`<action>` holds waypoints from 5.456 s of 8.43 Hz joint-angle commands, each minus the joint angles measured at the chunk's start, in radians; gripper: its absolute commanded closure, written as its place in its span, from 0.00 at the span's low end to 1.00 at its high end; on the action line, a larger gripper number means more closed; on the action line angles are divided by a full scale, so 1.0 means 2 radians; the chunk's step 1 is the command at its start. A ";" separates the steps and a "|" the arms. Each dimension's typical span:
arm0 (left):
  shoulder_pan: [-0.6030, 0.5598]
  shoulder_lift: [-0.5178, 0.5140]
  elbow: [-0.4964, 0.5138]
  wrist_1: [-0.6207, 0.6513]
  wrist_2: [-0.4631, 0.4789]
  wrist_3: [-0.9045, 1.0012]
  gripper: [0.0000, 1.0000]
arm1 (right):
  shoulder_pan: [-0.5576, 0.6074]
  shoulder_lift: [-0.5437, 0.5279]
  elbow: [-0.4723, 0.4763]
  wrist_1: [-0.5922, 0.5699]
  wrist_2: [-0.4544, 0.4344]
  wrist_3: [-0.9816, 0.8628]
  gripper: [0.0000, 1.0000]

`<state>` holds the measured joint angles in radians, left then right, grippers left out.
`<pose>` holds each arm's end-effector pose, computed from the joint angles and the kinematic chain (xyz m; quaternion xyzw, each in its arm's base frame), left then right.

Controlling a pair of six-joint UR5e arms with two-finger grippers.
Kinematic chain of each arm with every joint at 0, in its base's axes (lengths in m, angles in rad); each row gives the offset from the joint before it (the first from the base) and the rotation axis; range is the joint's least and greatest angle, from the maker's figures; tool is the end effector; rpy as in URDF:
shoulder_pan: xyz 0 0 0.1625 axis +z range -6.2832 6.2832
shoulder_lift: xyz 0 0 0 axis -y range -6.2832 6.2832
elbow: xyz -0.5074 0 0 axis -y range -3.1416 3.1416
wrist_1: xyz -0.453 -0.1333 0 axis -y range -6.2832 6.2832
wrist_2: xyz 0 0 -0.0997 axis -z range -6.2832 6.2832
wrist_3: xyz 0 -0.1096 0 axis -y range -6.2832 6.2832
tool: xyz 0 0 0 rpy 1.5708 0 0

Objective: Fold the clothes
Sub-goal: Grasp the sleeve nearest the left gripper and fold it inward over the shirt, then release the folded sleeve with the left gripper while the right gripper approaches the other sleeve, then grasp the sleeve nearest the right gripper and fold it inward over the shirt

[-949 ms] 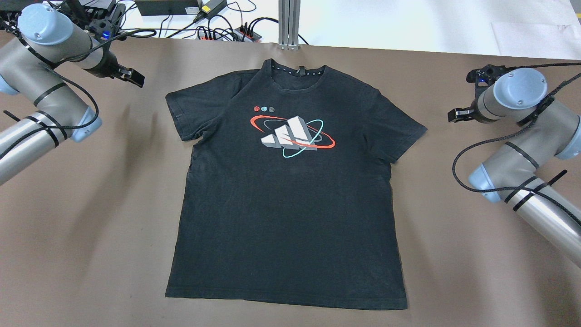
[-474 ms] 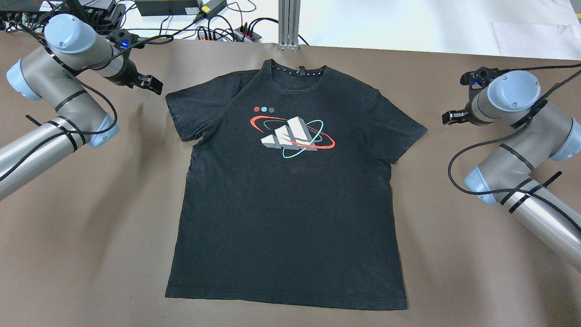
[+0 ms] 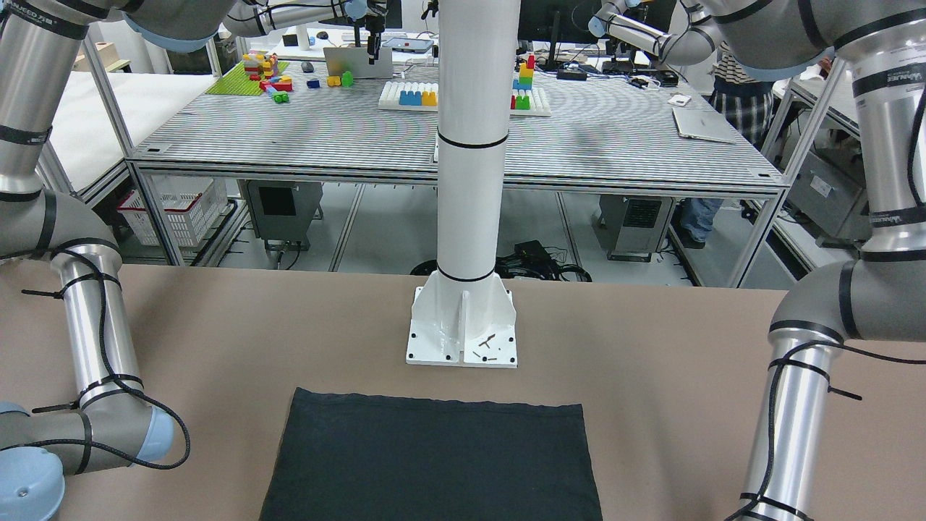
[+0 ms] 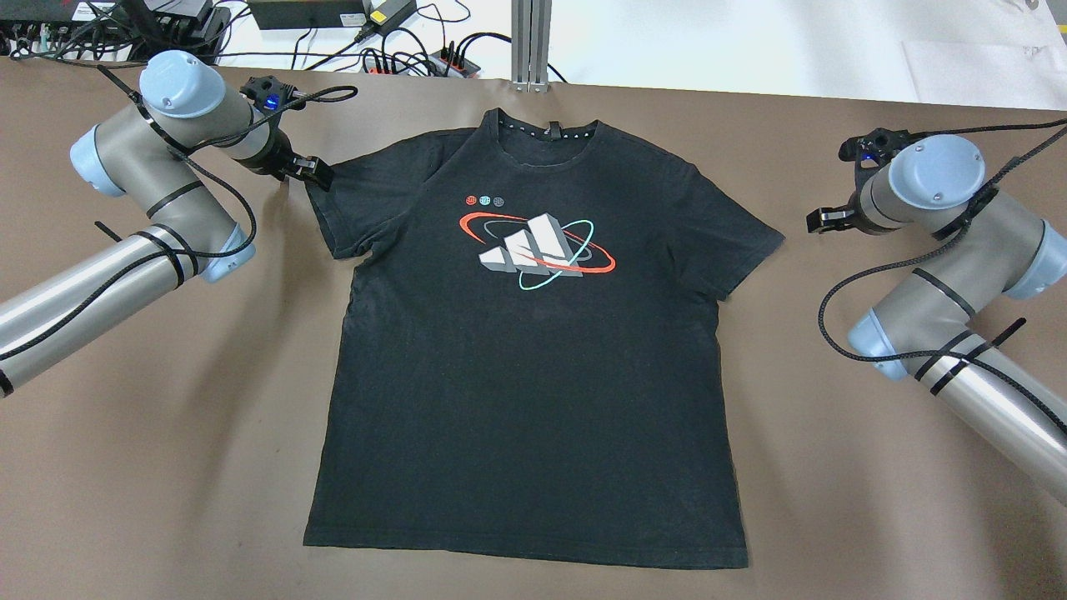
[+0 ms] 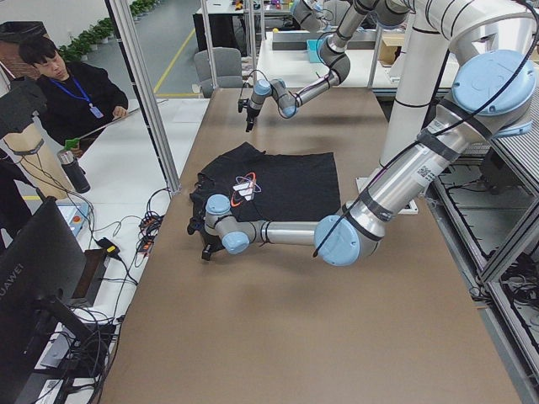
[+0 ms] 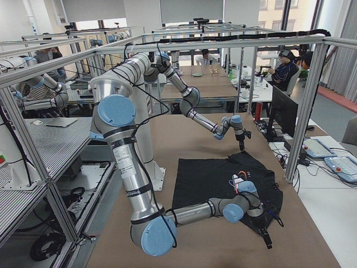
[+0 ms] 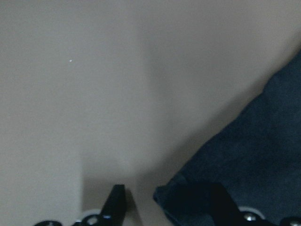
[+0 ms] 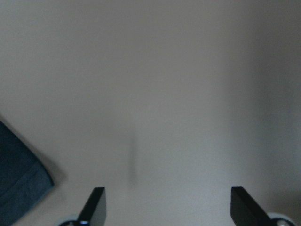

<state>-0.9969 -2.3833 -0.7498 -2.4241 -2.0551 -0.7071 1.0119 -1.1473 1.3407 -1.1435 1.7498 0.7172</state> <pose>0.4521 -0.8509 0.5051 0.1884 0.4132 0.0392 0.8901 -0.3261 -0.7360 0.5678 0.1936 -0.2495 0.0478 0.9476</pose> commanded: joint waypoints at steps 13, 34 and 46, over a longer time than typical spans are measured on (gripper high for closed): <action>0.011 -0.026 -0.166 0.100 -0.007 -0.150 1.00 | -0.001 -0.006 0.000 0.011 -0.001 0.001 0.06; 0.118 -0.109 -0.115 0.096 0.126 -0.249 0.05 | -0.030 0.044 -0.084 0.129 0.042 0.123 0.07; 0.111 -0.109 -0.124 0.098 0.121 -0.247 0.05 | -0.033 0.041 -0.067 0.148 0.042 0.135 1.00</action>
<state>-0.7612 -2.6016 -0.9818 -2.2325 -1.8073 -1.2055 0.9411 -1.0713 1.1760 -0.8401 1.8314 0.9750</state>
